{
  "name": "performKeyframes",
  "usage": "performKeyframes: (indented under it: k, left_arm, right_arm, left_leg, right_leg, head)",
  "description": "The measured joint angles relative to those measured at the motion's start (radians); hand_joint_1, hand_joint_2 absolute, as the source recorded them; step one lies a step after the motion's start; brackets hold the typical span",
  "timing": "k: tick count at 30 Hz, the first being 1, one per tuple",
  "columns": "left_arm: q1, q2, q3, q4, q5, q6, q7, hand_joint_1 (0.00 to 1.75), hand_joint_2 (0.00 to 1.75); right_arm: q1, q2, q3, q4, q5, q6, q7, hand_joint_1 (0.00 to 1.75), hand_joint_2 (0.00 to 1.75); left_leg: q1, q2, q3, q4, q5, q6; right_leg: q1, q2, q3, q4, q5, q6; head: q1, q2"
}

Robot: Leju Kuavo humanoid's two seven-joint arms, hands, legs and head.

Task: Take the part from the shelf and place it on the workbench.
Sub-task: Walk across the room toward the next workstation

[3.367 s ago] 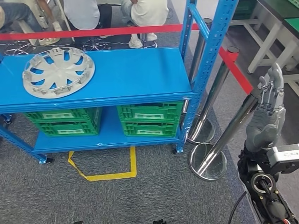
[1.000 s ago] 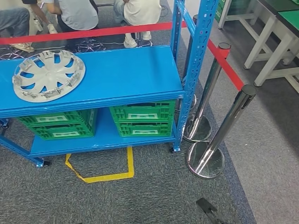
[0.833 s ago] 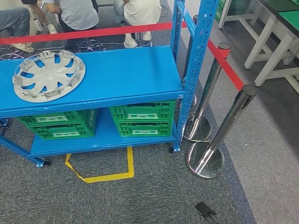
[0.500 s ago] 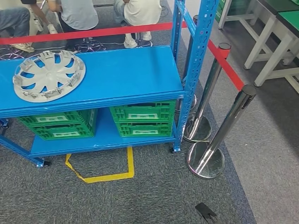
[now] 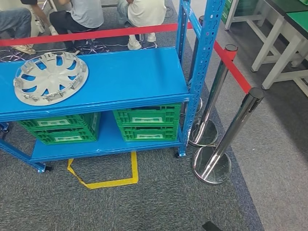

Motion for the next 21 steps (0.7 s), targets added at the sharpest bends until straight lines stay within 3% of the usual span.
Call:
performKeyframes:
  k: [21]
  left_arm:
    - [0.142,0.000,0.468,-0.078,-0.499,-0.107,-0.011,0.00,1.75]
  right_arm:
    - [0.111,0.000,-0.193,-0.069,0.093,0.164,-0.025,0.00,1.75]
  left_leg:
    - [0.000,0.004,0.003,0.000,-0.004,0.000]
  right_leg:
    - [0.000,0.002,0.001,0.000,-0.002,0.000]
  head:
    - [0.000,0.000]
